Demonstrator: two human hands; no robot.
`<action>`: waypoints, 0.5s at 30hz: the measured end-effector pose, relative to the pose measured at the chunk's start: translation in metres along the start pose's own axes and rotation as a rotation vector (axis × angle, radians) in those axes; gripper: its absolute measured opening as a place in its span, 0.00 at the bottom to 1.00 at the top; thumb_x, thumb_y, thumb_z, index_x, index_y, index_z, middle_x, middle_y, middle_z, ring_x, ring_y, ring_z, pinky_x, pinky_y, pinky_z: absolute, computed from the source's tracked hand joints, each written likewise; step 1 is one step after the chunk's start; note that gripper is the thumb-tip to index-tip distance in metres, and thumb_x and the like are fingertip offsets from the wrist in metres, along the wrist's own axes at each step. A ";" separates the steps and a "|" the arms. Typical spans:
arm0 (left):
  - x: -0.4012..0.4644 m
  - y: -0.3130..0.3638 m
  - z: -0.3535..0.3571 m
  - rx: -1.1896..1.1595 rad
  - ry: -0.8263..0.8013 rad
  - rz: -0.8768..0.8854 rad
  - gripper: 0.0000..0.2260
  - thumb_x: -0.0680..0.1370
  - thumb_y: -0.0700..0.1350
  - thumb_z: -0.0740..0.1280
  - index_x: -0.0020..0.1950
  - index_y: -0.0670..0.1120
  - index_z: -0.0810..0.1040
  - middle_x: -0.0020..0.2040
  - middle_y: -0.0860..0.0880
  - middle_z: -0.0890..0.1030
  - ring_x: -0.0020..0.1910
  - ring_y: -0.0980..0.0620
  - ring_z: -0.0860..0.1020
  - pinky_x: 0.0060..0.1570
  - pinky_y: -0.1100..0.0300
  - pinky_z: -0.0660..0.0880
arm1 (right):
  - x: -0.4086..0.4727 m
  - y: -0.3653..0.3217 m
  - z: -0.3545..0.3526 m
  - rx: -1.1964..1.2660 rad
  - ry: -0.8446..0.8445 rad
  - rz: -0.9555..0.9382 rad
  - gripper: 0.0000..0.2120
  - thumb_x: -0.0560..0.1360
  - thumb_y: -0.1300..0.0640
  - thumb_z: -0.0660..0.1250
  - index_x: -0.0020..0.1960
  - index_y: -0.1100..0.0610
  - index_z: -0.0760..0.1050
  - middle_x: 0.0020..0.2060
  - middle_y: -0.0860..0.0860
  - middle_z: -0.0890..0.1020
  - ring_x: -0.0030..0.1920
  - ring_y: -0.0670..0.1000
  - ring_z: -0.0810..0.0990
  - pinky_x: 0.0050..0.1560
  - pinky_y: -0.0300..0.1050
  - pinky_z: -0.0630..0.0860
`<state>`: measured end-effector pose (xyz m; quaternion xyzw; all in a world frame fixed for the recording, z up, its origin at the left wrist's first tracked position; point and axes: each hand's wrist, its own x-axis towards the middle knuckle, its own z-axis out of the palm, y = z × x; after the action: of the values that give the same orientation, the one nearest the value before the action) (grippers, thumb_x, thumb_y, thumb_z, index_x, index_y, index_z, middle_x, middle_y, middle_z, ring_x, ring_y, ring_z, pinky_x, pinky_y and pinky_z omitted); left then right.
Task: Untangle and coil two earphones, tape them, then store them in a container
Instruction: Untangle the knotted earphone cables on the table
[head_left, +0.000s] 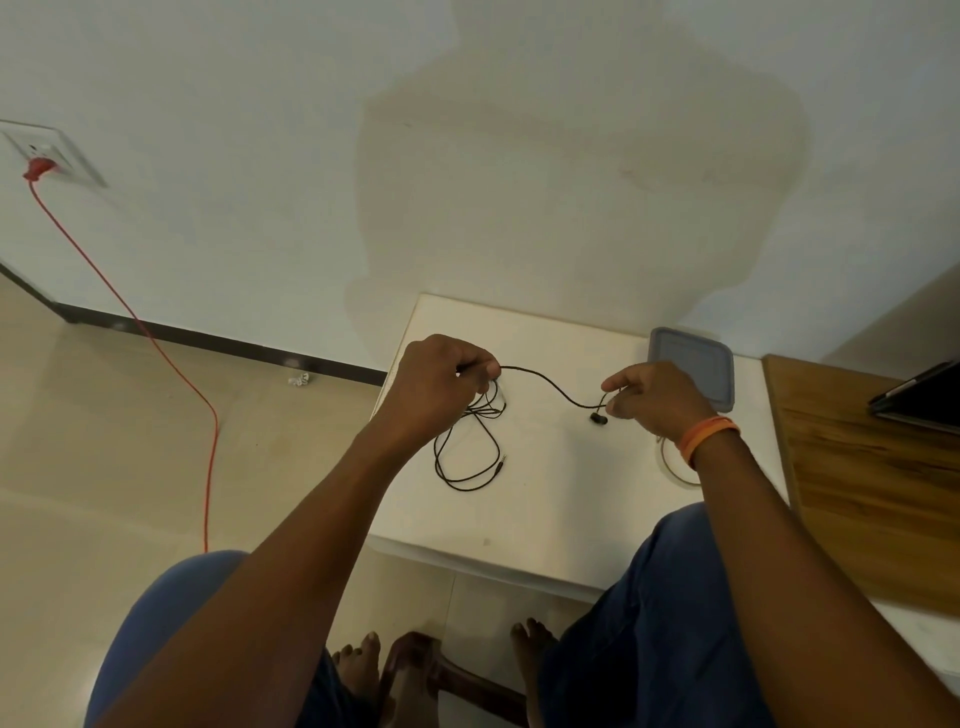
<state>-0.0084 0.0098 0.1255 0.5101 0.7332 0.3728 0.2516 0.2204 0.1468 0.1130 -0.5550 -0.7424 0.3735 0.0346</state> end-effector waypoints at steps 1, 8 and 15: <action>0.000 0.001 0.001 -0.003 -0.009 0.001 0.08 0.78 0.43 0.68 0.41 0.49 0.85 0.30 0.57 0.80 0.27 0.66 0.73 0.30 0.74 0.66 | -0.002 -0.002 0.001 -0.017 -0.057 -0.004 0.14 0.72 0.67 0.70 0.57 0.60 0.80 0.48 0.57 0.84 0.51 0.56 0.82 0.47 0.45 0.78; -0.003 0.008 0.015 0.034 -0.075 0.034 0.08 0.78 0.44 0.68 0.40 0.48 0.84 0.32 0.54 0.81 0.30 0.63 0.74 0.31 0.72 0.66 | -0.022 -0.042 0.020 0.312 -0.224 -0.264 0.19 0.74 0.71 0.64 0.61 0.57 0.79 0.55 0.52 0.84 0.56 0.42 0.81 0.49 0.31 0.75; -0.003 0.002 0.015 0.073 -0.089 0.036 0.09 0.78 0.46 0.68 0.39 0.49 0.84 0.32 0.54 0.81 0.32 0.56 0.76 0.31 0.65 0.67 | -0.022 -0.052 0.034 0.317 -0.123 -0.445 0.06 0.76 0.58 0.70 0.50 0.58 0.84 0.39 0.50 0.86 0.41 0.41 0.82 0.43 0.31 0.75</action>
<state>0.0051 0.0120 0.1177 0.5482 0.7251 0.3272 0.2582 0.1713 0.1053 0.1272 -0.3423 -0.7789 0.5015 0.1569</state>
